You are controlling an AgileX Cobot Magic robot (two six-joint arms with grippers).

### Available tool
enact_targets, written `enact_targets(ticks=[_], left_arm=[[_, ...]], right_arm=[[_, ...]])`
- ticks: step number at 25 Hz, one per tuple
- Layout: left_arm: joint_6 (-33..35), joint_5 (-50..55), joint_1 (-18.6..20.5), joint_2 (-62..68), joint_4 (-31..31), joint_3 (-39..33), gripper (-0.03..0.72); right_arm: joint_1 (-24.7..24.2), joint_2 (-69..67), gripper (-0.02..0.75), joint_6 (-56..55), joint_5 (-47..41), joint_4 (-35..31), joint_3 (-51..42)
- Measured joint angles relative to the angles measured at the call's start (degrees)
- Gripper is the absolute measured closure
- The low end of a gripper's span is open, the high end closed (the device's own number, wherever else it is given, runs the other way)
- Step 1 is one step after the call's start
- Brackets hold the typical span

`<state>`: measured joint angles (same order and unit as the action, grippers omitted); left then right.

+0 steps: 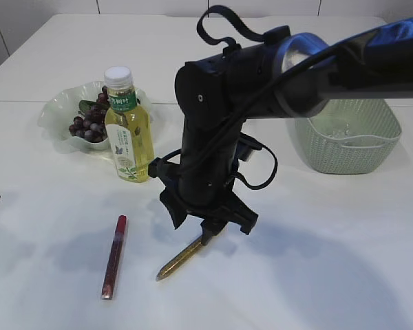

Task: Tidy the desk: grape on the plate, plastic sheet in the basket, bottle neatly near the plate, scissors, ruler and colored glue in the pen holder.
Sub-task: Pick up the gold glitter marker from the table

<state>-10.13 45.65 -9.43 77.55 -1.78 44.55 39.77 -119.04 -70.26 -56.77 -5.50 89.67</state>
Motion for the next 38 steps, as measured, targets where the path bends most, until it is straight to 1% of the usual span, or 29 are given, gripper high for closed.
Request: enact_targets(ticks=[5,6,10,16,29,32,36,38], left_arm=[[0.00,0.00,0.00,0.00,0.00,0.00,0.399],[0.00,0.00,0.00,0.00,0.00,0.00,0.399],[0.00,0.00,0.00,0.00,0.00,0.00,0.399],[0.00,0.00,0.00,0.00,0.00,0.00,0.399],[0.00,0.00,0.00,0.00,0.34,0.00,0.399],[0.00,0.00,0.00,0.00,0.56,0.00,0.399],[0.00,0.00,0.00,0.00,0.56,0.00,0.399],[0.00,0.00,0.00,0.00,0.56,0.00,0.399]], right_arm=[[0.00,-2.00,0.333,-7.31,0.35,0.00,0.00],[-0.52,-2.32,0.333,-8.23,0.35,0.00,0.00],[-0.15,-3.16,0.333,-10.77,0.48,0.73,0.00],[-0.11,-5.01,0.333,-11.64,3.07,0.97,0.00],[-0.11,-7.55,0.340,-12.57,3.52,0.45,0.00],[-0.11,-7.55,0.397,-12.65,3.52,0.19,0.00],[-0.11,-7.55,0.545,-12.65,3.52,0.19,0.00],[-0.11,-7.58,0.587,-11.78,3.52,0.19,0.00]])
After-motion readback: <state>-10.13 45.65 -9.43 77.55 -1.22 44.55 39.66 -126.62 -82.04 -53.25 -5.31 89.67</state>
